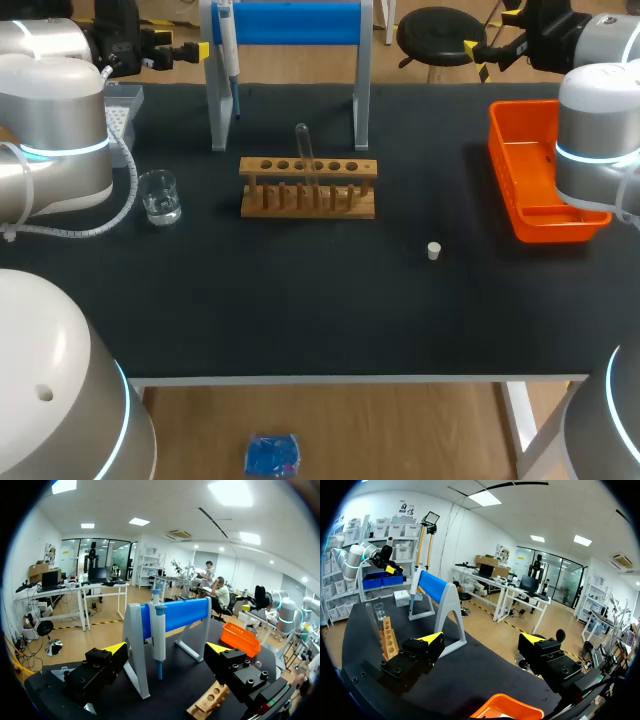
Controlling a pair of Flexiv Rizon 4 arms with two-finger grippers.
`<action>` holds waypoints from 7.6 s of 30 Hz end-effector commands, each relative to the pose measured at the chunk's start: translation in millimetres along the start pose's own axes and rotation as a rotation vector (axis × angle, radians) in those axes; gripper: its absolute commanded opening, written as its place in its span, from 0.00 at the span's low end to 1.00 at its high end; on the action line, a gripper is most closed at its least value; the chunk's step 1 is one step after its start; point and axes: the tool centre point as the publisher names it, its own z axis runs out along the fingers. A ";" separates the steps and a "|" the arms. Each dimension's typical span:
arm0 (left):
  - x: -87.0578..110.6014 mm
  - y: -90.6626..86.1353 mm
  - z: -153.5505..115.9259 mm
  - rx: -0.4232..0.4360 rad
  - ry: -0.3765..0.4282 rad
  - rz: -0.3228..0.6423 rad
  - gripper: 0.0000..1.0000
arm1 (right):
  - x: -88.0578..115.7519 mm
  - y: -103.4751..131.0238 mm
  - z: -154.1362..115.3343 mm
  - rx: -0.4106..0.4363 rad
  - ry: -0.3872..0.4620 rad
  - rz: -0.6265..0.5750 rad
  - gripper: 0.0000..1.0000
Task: Invert the test tube, pick up the pipette, mount the tip to pipette, aspirate from beaker and dispense into the tube, eject the tip, return the pipette, and cap with the stopper.
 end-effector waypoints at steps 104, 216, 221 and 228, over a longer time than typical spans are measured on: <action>128.6 64.3 -17.6 0.035 0.175 0.331 1.00 | 151.3 -31.8 -114.7 -0.285 0.752 -0.199 1.00; 137.1 102.1 -32.6 -0.022 0.252 0.369 1.00 | 343.7 -18.1 79.5 -0.276 0.974 -0.159 1.00; 137.1 102.1 -32.6 -0.022 0.252 0.369 1.00 | 344.2 -14.6 84.4 -0.299 0.965 -0.134 0.99; 137.1 102.1 -32.6 -0.022 0.252 0.369 1.00 | 348.0 -8.9 82.2 -0.319 0.964 -0.122 0.83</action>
